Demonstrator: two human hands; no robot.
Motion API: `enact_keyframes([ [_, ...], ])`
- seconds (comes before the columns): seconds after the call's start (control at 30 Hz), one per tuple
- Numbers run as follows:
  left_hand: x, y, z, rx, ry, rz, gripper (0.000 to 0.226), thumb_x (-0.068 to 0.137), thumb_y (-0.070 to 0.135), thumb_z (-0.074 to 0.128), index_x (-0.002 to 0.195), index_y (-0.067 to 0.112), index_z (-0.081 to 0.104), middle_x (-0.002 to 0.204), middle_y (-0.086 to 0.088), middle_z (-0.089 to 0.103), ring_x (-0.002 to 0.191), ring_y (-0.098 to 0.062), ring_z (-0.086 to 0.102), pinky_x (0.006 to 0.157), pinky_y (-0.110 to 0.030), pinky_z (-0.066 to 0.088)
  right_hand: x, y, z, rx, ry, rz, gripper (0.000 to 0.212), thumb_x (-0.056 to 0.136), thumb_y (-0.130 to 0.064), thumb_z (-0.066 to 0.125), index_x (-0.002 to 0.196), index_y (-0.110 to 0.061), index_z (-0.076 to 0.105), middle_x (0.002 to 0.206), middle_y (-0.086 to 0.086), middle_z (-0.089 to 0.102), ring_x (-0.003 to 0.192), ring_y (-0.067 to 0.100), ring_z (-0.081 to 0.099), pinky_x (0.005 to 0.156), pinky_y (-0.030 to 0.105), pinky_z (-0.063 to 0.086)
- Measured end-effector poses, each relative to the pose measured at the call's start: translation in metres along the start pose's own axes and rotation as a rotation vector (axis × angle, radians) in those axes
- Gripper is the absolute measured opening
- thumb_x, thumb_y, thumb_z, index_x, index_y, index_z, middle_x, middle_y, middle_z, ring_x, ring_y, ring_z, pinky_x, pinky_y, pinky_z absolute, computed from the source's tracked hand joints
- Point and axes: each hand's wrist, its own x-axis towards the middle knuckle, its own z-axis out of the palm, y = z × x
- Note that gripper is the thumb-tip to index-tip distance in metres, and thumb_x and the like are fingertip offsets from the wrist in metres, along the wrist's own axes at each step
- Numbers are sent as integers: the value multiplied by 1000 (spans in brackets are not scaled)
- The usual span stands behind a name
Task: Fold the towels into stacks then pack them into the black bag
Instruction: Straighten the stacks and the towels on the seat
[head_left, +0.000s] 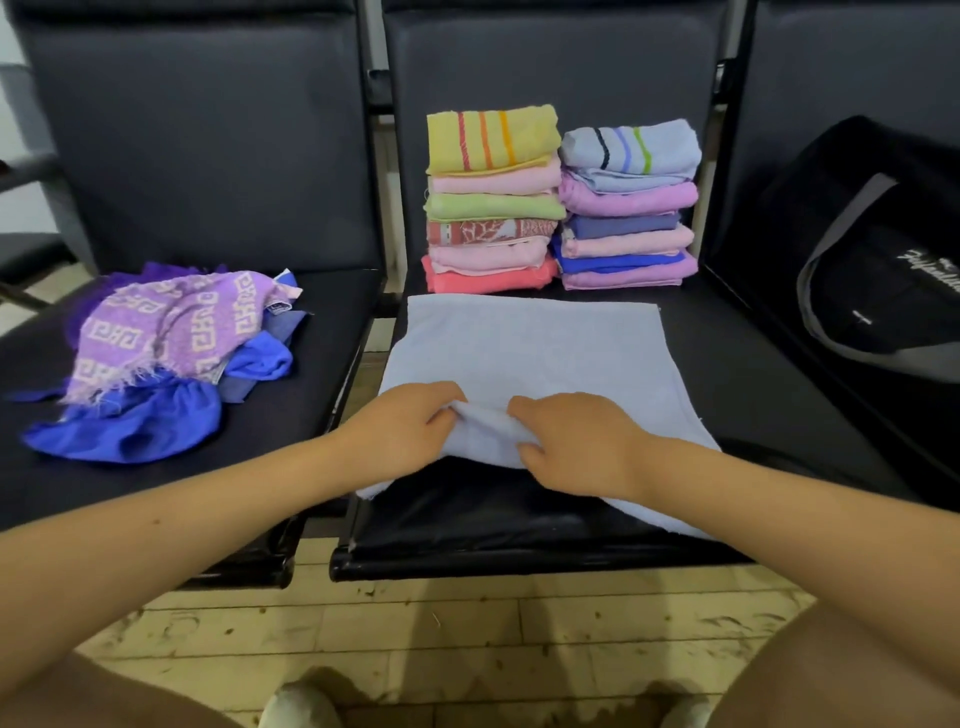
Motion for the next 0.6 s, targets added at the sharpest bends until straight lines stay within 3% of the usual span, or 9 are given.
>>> enact_keyframes([
  [0.13,15,-1,-6,19,80,-32,26,101,24,41,77,19,50,75,6,54,70,-7,50,64,-22,37,4,15,-14,-28,23,195,23,90,-14,46,113,-12,49,106,7,59,92,29,54,69,29,32],
  [0.2,21,-1,-11,36,120,-23,28,100,25,43,75,14,47,71,3,50,66,-10,47,66,-27,38,3,32,-20,-36,60,263,13,89,-11,45,100,-14,50,106,7,59,94,28,54,69,29,32],
  [0.27,25,-2,-15,88,151,22,27,99,21,44,71,22,44,70,6,48,66,-10,47,65,-31,37,1,51,-24,-24,69,328,10,88,-10,44,82,-17,44,99,5,57,87,25,50,69,29,34],
  [0.3,27,-3,-17,121,159,48,24,98,18,45,76,26,47,75,9,51,71,-11,51,68,-31,38,0,59,-24,-12,64,368,15,88,-10,44,76,-18,43,94,3,56,84,23,48,69,30,36],
  [0.37,30,-6,-19,215,173,64,15,98,16,47,103,21,59,99,2,56,89,-19,56,79,-34,44,-4,75,-25,23,88,446,20,86,-10,45,70,-19,42,87,1,54,81,23,48,68,30,38],
  [0.43,35,-10,-21,321,214,57,26,97,13,48,121,13,58,109,-8,55,96,-26,56,84,-37,45,-9,87,-26,76,169,510,18,87,-10,46,72,-19,49,93,4,60,84,25,51,69,30,39],
  [0.47,37,-11,-22,330,245,64,25,96,12,49,119,12,60,106,-8,55,95,-28,57,81,-35,44,-11,93,-26,122,227,532,16,88,-9,46,81,-17,58,102,6,62,90,27,54,73,31,41],
  [0.53,38,-11,-26,282,300,39,17,95,11,49,89,17,65,84,-2,55,83,-26,56,66,-29,35,-15,105,-27,245,330,556,25,87,-6,45,99,-5,67,108,10,64,99,31,57,77,33,43],
  [0.6,39,-11,-29,234,310,-69,30,94,14,47,65,14,51,67,-4,52,69,-24,52,54,-30,29,-18,116,-28,376,378,561,22,85,-3,46,88,4,66,91,17,65,87,34,58,67,36,41],
])
